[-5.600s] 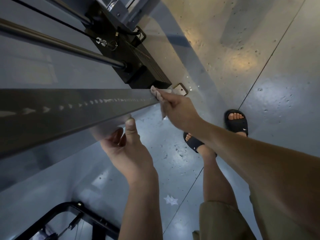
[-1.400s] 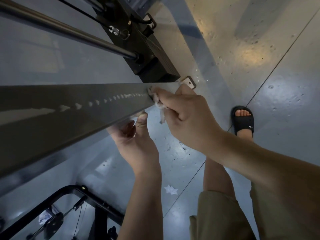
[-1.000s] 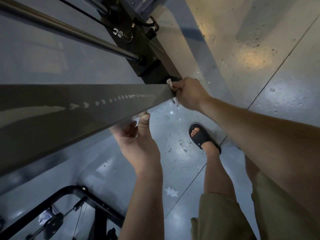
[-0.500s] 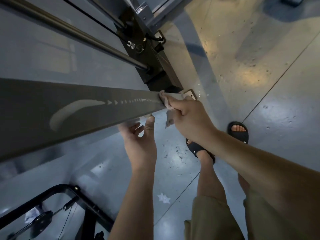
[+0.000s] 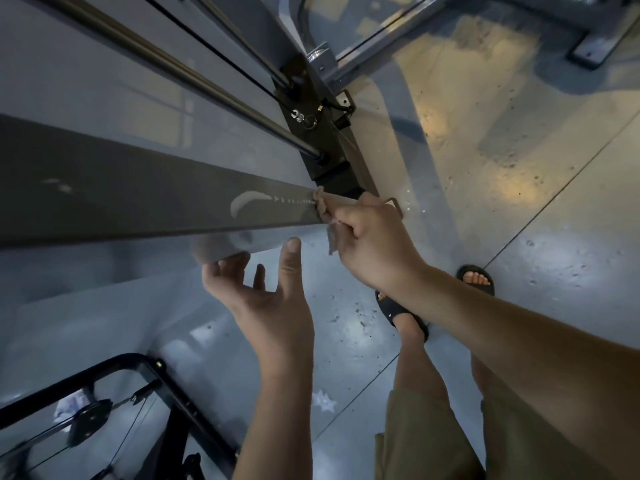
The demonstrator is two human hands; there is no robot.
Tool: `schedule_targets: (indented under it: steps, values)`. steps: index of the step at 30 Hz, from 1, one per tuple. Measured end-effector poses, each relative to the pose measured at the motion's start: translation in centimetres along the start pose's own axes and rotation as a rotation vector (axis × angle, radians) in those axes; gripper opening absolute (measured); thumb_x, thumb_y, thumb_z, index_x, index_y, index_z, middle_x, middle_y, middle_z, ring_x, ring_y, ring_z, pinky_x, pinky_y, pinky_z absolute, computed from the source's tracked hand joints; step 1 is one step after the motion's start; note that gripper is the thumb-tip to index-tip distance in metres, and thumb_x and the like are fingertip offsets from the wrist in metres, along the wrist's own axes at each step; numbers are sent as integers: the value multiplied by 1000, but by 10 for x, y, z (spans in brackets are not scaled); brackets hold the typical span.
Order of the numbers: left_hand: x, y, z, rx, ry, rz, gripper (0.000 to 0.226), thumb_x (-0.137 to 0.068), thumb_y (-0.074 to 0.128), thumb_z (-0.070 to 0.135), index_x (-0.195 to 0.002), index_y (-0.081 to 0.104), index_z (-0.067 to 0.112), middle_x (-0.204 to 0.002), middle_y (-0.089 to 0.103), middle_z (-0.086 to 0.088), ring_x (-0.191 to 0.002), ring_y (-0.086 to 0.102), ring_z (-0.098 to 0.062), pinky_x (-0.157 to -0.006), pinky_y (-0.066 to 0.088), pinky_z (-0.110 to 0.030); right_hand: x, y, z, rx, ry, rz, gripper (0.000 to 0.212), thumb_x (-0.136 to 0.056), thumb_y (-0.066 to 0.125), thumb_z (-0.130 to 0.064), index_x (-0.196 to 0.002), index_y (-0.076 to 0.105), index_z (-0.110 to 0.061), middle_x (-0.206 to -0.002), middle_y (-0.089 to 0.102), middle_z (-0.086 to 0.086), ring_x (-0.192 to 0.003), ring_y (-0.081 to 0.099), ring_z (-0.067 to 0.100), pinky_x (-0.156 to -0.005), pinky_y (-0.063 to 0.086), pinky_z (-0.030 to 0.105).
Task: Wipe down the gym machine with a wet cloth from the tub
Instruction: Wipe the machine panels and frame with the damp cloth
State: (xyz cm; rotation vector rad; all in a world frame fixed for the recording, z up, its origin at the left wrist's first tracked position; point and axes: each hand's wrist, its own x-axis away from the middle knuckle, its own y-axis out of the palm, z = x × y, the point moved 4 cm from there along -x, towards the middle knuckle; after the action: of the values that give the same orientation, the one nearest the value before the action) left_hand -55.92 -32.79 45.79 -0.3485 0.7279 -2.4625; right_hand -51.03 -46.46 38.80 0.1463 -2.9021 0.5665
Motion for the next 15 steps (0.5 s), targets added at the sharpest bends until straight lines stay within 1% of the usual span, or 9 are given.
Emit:
schedule_targets:
  steps: [1,3,5,6,9,11,12,13,15]
  values:
    - [-2,-1,3,-9,2,6,72,-83,77,40,-135,32,17,-134,52,-6,-124,53,-10,-108,50,-34,5,-3,-6,-19,-22,-6,16,-95,56,-3,-89,71,-5,-68,52,8,-70,48,19,-60,42,27]
    - [-7,-2,7,-24,-5,27,57,-88,77,34,-123,35,17,-127,56,-12,-119,58,-13,-97,50,-17,7,-1,0,-26,-30,-33,22,-98,54,-4,-107,73,-10,-74,63,9,-75,54,20,-67,45,26]
    - [-9,-2,10,-9,4,42,51,-90,77,26,-116,35,15,-122,58,-16,-115,60,-19,-84,48,-8,-3,7,14,-9,23,-52,24,-97,50,1,-104,73,-4,-75,70,10,-71,61,25,-77,52,35]
    - [-9,-3,12,4,6,44,50,-89,78,24,-114,35,14,-120,58,-17,-115,60,-21,-80,48,-7,-7,10,16,2,45,-40,25,-97,47,2,-99,72,0,-76,70,13,-68,61,28,-76,51,37]
    - [-9,-7,14,18,-3,55,50,-87,80,27,-110,37,14,-113,59,-12,-113,60,-23,-76,46,-5,-2,4,-11,-3,18,24,29,-96,46,-3,-110,71,-6,-72,61,8,-73,51,22,-61,38,27]
    - [-11,-9,14,5,-12,61,53,-85,81,32,-111,38,15,-113,60,-8,-112,61,-20,-76,45,-5,13,-8,-31,-29,-62,32,29,-95,51,-4,-115,71,-8,-65,44,-12,-75,43,8,-58,33,11]
    - [-12,-9,14,-4,-22,63,54,-85,81,32,-112,38,15,-113,61,-7,-112,62,-18,-75,44,-4,17,-9,-28,-58,-83,27,30,-96,53,-1,-121,70,-6,-67,44,-20,-74,45,2,-61,39,7]
    - [-12,-10,15,-9,-33,65,54,-85,82,32,-113,39,17,-114,62,-7,-112,62,-17,-75,43,-3,15,-8,-20,-66,-75,9,33,-98,55,1,-128,67,-5,-70,54,-19,-77,52,-2,-69,45,6]
    - [-13,-11,17,-7,-40,64,50,-84,82,32,-112,41,29,-116,63,-6,-113,62,-15,-74,42,-1,3,-6,-7,-46,-13,-43,36,-99,54,4,-133,65,-1,-86,75,7,-82,65,6,-84,56,23]
